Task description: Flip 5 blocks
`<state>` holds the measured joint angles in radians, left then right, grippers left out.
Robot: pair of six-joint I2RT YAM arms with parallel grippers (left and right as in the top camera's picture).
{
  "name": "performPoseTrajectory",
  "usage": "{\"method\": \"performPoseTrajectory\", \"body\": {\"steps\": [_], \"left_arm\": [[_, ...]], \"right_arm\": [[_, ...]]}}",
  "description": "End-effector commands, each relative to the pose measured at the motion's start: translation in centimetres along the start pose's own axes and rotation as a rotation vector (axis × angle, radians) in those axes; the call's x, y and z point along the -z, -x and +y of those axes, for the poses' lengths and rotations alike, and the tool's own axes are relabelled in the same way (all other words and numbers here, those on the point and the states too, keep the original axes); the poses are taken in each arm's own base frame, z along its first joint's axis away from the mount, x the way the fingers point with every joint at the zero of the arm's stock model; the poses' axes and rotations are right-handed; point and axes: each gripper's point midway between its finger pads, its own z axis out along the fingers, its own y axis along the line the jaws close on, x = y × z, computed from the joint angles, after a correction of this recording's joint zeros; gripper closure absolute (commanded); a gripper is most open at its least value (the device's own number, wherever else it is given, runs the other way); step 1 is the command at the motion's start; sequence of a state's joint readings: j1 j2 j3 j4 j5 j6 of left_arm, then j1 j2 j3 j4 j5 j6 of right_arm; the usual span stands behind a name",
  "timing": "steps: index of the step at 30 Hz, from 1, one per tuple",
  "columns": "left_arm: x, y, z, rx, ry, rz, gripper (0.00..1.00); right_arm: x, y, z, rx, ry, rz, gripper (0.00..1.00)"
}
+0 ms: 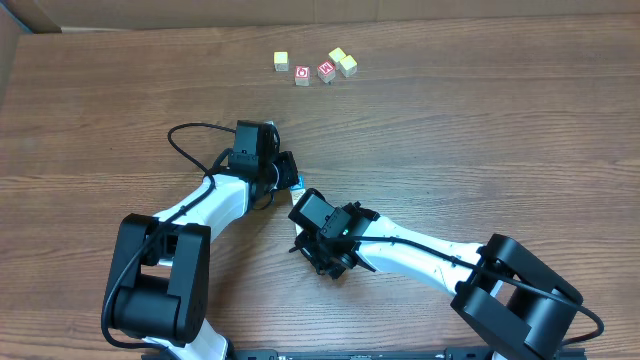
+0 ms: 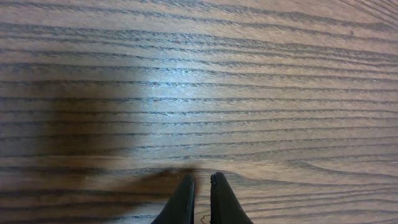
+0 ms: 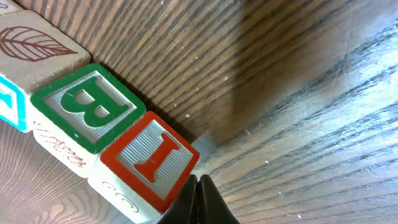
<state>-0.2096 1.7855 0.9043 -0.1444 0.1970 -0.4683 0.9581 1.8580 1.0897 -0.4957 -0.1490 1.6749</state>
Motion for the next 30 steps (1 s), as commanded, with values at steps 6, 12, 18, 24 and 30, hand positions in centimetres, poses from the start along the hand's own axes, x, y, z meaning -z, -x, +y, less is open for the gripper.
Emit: {"method": "performPoseTrajectory", "body": {"steps": [6, 12, 18, 24, 30], "left_arm": [[-0.8, -1.3, -0.4, -0.026, -0.019, 0.050, 0.96], [-0.8, -1.3, -0.4, -0.026, -0.016, 0.048, 0.94], [-0.7, -0.9, 0.0, -0.026, 0.005, 0.029, 0.91], [-0.5, 0.3, -0.6, -0.029, -0.006, 0.006, 0.86], [1.6, 3.9, -1.5, -0.013, -0.013, -0.042, 0.77]], "right_arm": [[0.4, 0.2, 0.7, 0.010, 0.028, -0.046, 0.92], [0.4, 0.3, -0.1, 0.006, -0.004, -0.048, 0.87], [0.4, 0.4, -0.8, 0.004, -0.034, -0.049, 0.94], [0.5, 0.5, -0.9, 0.005, -0.040, -0.049, 0.96], [0.8, 2.4, -0.9, 0.157, -0.055, -0.061, 0.96]]}}
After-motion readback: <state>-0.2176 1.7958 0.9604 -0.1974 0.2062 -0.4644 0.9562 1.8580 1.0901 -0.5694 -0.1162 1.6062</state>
